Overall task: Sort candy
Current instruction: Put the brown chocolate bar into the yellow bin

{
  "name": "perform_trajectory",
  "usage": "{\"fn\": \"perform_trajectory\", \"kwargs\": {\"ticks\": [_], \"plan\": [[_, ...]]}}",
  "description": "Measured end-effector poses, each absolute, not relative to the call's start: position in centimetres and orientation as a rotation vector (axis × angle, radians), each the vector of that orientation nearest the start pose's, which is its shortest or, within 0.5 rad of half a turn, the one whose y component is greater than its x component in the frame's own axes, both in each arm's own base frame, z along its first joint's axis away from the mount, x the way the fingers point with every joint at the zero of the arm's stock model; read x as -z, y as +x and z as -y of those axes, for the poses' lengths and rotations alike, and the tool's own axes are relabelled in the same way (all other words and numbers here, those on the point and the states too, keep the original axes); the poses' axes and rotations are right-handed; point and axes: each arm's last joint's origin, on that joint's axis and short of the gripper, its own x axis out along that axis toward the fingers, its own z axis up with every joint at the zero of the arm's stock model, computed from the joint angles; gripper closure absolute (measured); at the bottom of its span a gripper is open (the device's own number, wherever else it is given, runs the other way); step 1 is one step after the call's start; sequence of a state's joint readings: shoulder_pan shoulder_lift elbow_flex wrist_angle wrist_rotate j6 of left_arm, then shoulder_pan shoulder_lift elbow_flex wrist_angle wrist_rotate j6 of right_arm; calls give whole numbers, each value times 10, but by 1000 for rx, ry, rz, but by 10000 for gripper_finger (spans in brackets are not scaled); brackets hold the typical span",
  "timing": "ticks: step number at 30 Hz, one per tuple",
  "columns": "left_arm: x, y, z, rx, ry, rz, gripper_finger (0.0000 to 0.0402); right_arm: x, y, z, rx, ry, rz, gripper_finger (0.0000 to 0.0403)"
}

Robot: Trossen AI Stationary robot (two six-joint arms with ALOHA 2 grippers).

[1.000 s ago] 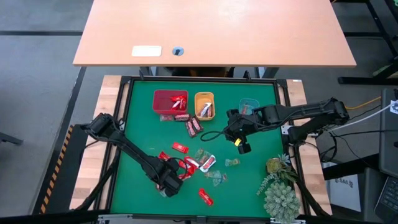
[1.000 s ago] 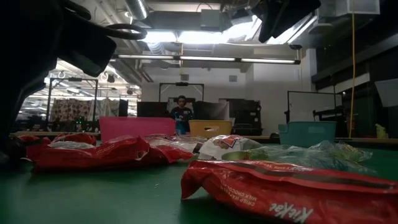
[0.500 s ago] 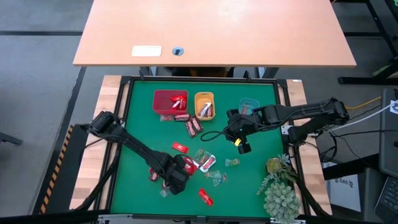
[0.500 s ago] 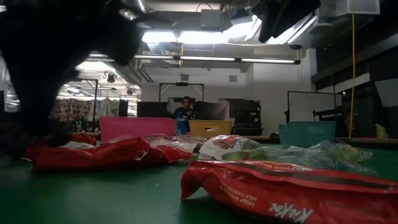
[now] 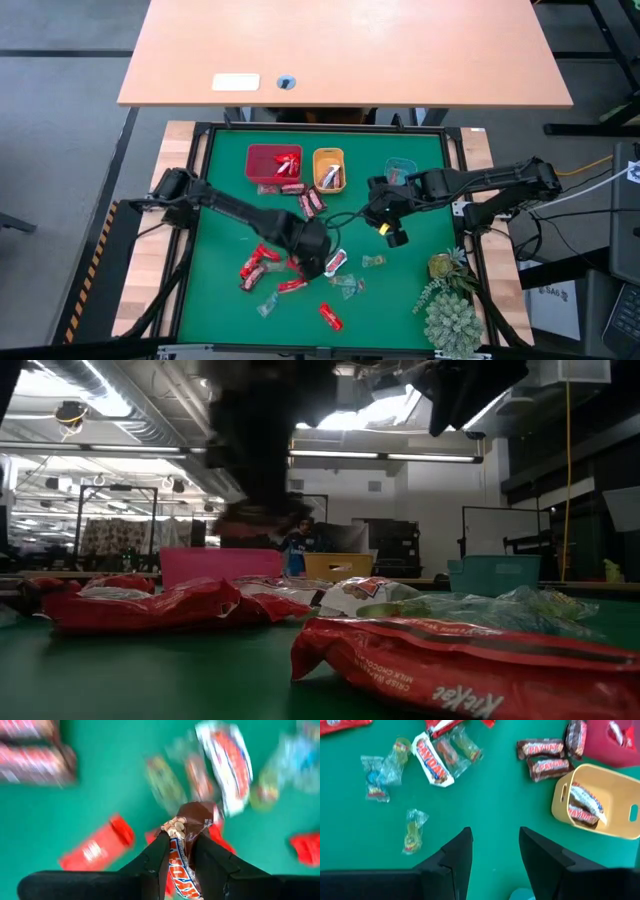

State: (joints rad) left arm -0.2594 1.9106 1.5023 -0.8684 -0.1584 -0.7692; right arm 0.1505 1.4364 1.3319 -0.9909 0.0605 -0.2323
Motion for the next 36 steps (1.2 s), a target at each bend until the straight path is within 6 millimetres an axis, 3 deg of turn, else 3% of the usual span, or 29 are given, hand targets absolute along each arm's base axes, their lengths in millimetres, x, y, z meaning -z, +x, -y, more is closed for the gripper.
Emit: {"fn": "perform_trajectory", "kwargs": {"ticks": [13, 23, 28, 36], "plan": [[-246, 413, -19, -456, -277, -892, 324, -327, 246, -35, -150, -281, -1153, 240], [-251, 407, -105, -608, -315, -790, 324, -337, 232, -33, -119, -232, -1126, 240], [-251, 400, -129, -656, -347, -784, 324, -337, 232, -33, -119, -232, -1125, 240], [-251, 395, -144, -675, -333, -791, 292, -337, 232, -33, -119, -231, -1124, 240]]}}
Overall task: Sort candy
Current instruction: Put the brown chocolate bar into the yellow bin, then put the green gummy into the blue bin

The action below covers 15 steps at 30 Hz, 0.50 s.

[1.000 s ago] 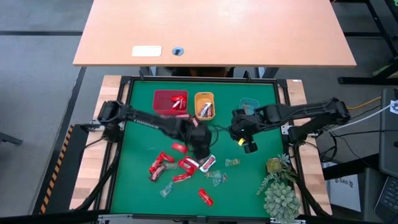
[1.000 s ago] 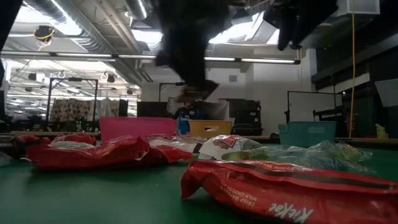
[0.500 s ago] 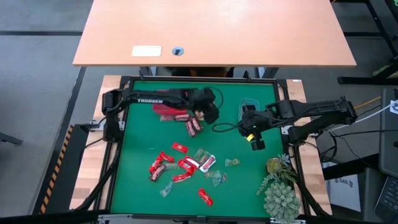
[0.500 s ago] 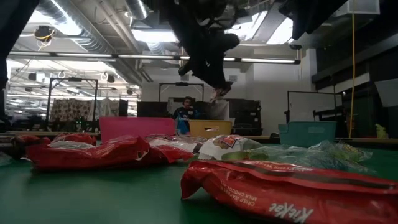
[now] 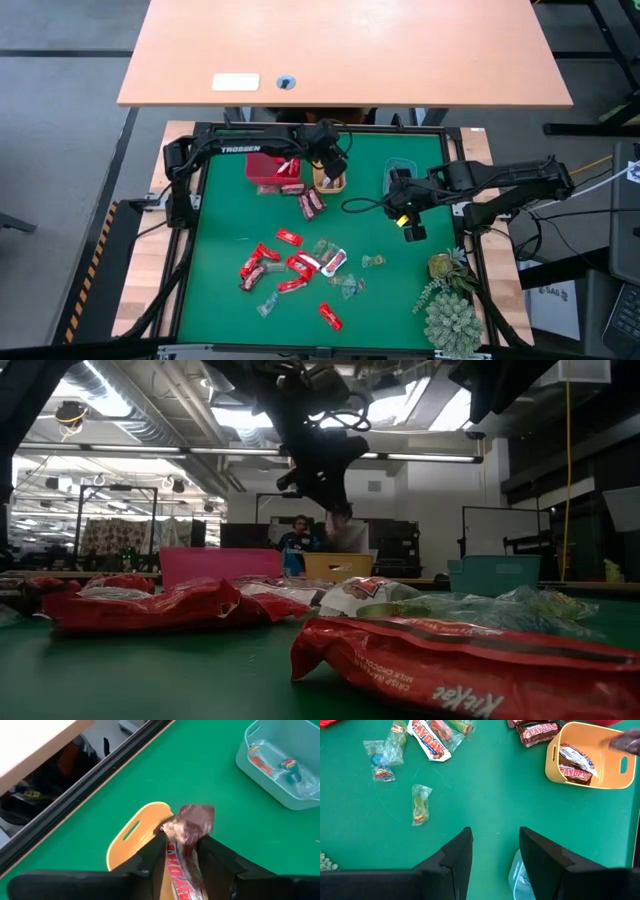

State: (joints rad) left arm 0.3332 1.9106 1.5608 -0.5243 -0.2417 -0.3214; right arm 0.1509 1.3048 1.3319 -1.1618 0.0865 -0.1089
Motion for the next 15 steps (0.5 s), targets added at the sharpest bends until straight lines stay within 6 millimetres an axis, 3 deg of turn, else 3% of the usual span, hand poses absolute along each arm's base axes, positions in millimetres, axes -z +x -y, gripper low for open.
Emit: {"fn": "perform_trajectory", "kwargs": {"ticks": [8, 15], "plan": [[-251, 394, -147, -682, -336, -790, 236, -337, 232, -33, -113, -221, -1125, 240], [-251, 394, -147, -685, -342, -788, 214, -336, 232, -35, -181, -167, -1125, 240]]}}
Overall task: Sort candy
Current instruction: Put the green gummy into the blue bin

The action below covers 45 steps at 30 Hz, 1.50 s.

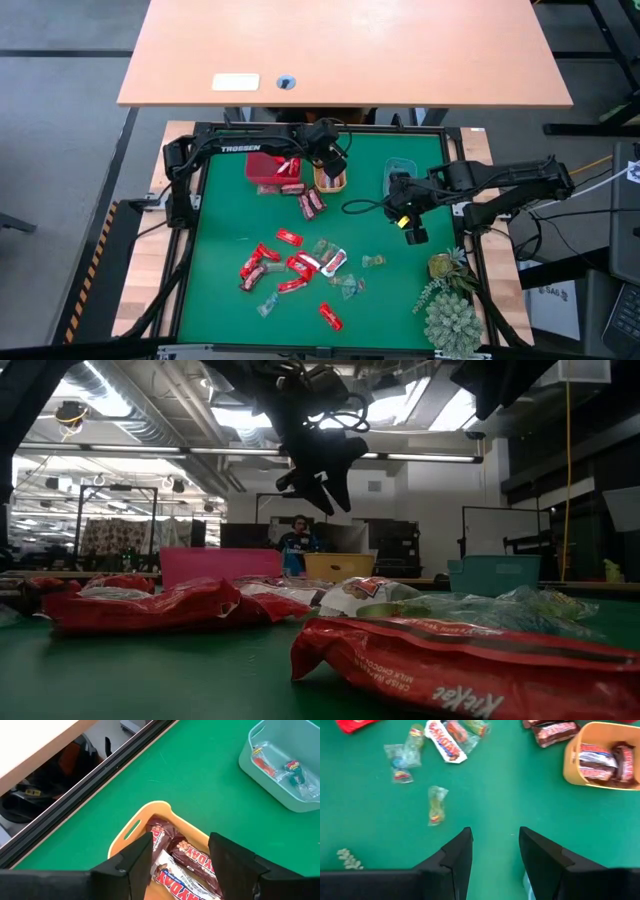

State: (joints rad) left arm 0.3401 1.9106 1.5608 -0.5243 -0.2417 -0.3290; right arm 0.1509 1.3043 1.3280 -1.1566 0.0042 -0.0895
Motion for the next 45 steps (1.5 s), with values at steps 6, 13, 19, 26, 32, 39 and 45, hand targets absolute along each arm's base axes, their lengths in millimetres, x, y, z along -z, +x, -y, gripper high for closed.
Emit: {"fn": "perform_trajectory", "kwargs": {"ticks": [6, 13, 19, 26, 32, 39, 45], "plan": [[-251, 394, -147, -685, -343, -788, 212, -311, 233, -37, -218, -117, -1170, 240], [-251, 394, -147, -685, -343, -787, 212, -272, 237, -42, -293, 71, -1181, 240], [-251, 394, -146, -683, -342, -787, 212, -241, 239, -45, -322, 216, -1141, 240], [-251, 394, -146, -683, -341, -787, 212, -210, 234, -45, -314, 280, -1138, 240], [-251, 394, -146, -683, -341, -787, 212, -192, 233, -45, -311, 300, -1089, 240], [-251, 394, -146, -683, -341, -788, 212, -184, 236, -50, -336, 273, -975, 240], [-251, 394, -146, -683, -341, -788, 212, -174, 238, -68, -342, 164, -967, 240]]}}
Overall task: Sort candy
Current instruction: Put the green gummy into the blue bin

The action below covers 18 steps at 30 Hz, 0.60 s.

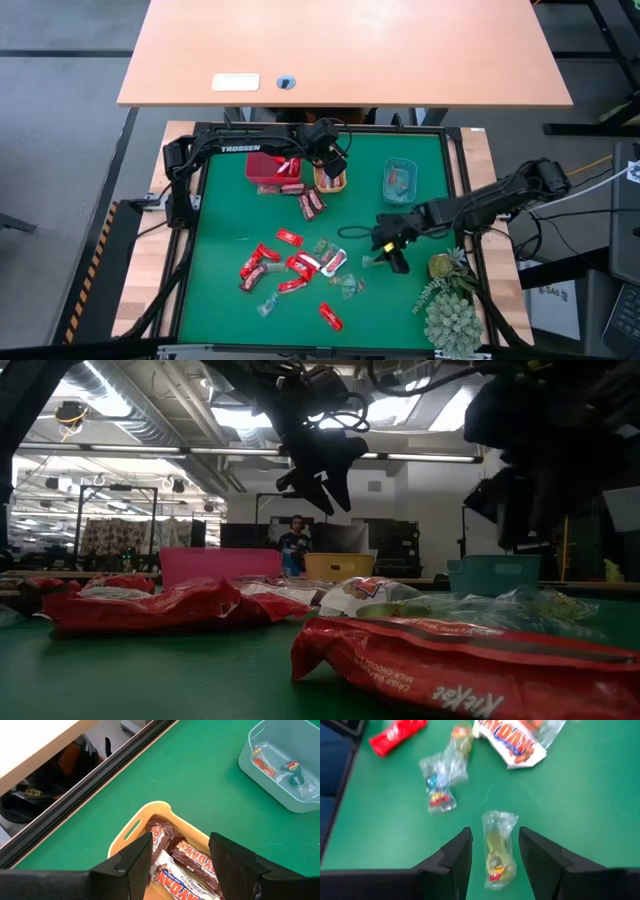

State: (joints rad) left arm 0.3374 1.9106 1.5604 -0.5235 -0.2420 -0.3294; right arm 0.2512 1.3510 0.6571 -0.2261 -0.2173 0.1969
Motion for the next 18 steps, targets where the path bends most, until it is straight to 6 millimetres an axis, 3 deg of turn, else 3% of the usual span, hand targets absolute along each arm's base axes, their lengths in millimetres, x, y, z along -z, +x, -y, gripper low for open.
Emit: {"fn": "perform_trajectory", "kwargs": {"ticks": [18], "plan": [[-251, 394, -145, -683, -342, -787, 212, -133, 245, -78, -273, 61, -1123, 240]]}}
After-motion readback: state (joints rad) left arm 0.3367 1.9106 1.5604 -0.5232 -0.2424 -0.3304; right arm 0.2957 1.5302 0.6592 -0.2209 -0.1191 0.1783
